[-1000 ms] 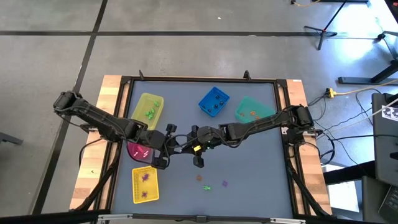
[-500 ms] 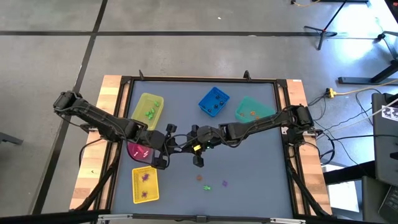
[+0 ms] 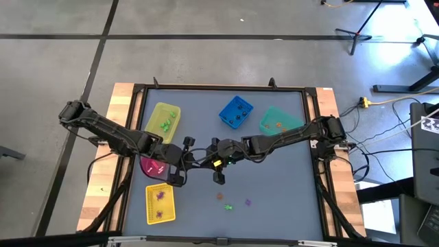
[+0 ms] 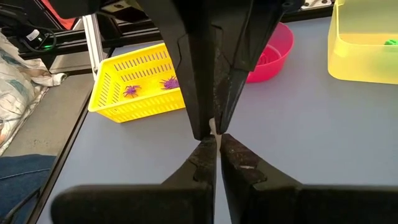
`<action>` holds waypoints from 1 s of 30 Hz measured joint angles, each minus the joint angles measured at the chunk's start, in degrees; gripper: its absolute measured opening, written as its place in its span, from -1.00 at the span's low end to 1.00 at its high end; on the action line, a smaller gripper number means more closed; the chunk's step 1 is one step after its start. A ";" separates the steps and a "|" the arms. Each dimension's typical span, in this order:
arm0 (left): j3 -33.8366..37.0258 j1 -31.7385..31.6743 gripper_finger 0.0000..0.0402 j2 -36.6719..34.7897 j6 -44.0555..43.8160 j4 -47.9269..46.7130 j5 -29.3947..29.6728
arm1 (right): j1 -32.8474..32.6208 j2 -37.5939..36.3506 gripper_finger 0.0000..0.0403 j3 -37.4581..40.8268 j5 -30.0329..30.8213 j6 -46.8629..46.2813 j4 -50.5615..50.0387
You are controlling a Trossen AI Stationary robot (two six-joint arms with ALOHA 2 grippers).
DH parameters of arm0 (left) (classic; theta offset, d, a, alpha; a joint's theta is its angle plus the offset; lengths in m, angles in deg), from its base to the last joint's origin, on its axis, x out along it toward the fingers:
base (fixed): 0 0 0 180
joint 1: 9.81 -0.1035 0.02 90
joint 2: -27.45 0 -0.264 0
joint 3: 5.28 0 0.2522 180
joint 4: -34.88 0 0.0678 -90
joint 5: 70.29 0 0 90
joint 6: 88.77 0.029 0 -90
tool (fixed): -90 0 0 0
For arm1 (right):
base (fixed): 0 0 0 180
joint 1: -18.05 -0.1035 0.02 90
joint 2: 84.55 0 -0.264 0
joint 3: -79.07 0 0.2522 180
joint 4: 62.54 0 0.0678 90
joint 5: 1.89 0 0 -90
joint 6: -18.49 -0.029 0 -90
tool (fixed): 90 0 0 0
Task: Sort Halloween decoration
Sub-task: Put the white bone toy into the red bowl
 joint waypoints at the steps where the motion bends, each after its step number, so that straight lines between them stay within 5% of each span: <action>1: 0.00 0.00 -0.97 0.00 0.00 0.00 0.02 | 0.00 0.02 -0.92 0.00 0.00 0.00 0.01; 30: -0.09 -0.02 -0.98 -3.21 -0.11 -1.92 0.13 | 0.04 0.02 -0.92 0.02 0.02 0.00 3.39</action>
